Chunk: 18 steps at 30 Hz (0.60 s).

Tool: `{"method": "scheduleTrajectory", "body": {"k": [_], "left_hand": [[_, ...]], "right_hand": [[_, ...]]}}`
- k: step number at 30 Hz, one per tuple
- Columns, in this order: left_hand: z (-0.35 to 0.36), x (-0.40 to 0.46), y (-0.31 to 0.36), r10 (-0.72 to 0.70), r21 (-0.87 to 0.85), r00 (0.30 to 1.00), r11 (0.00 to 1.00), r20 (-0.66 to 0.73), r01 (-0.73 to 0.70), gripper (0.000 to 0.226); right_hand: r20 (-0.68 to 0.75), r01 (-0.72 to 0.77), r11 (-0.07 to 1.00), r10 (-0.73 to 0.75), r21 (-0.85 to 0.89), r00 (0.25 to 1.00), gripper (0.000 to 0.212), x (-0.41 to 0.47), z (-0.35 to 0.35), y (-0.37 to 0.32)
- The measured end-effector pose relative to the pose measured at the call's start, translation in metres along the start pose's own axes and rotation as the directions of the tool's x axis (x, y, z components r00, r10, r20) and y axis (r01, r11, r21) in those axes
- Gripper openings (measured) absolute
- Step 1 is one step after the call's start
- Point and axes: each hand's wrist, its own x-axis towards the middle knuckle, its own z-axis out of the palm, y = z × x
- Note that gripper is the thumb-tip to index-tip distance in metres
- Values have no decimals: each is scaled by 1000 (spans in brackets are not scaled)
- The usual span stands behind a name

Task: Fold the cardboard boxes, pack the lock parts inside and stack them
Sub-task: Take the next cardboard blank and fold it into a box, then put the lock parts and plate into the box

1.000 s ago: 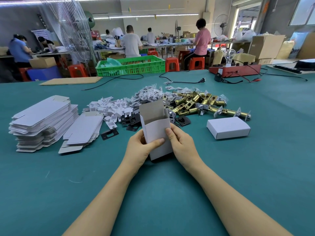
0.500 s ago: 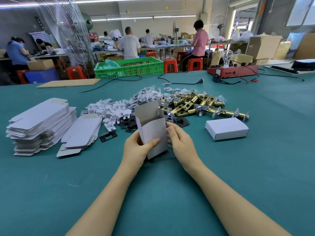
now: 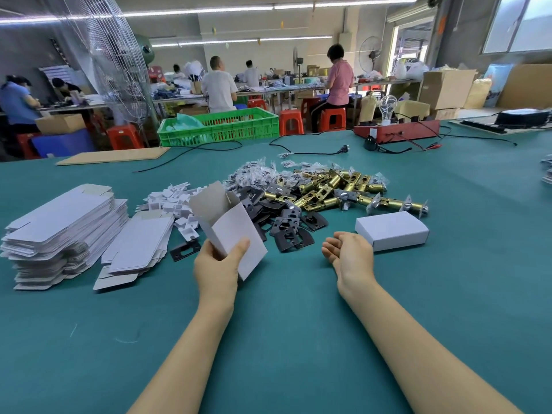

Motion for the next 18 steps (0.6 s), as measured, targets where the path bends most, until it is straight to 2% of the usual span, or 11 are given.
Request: {"method": "scheduleTrajectory", "body": {"k": [3,6,8,10,12,13,16,18], "left_hand": [[1,1,0,-22,-24,999,999,-27,22,21],[1,1,0,-41,-4,999,999,-27,40,19],[2,0,0,-40,25,999,999,-12,40,19],[3,-2,0,-38,44,999,998,14,37,19],[4,-4,0,-37,66,998,997,46,34,18],[4,-4,0,-37,82,997,996,61,32,18],[7,-7,1,-26,140,993,990,112,10,18],[9,-8,3,-16,173,990,985,143,-9,20]], "right_hand": [[64,116,973,-106,-201,992,19,-2,-1,5],[213,313,837,-240,-450,947,12,-7,-1,13],[381,489,631,-310,-602,871,18,-10,0,17],[549,627,359,-304,-691,779,30,-10,3,23],[667,706,87,-262,-703,697,35,-11,5,28],[699,722,0,-247,-692,671,36,-12,5,31],[743,745,-96,-230,-660,629,37,-11,3,33],[729,743,-48,-245,-667,639,36,-10,3,33]]}}
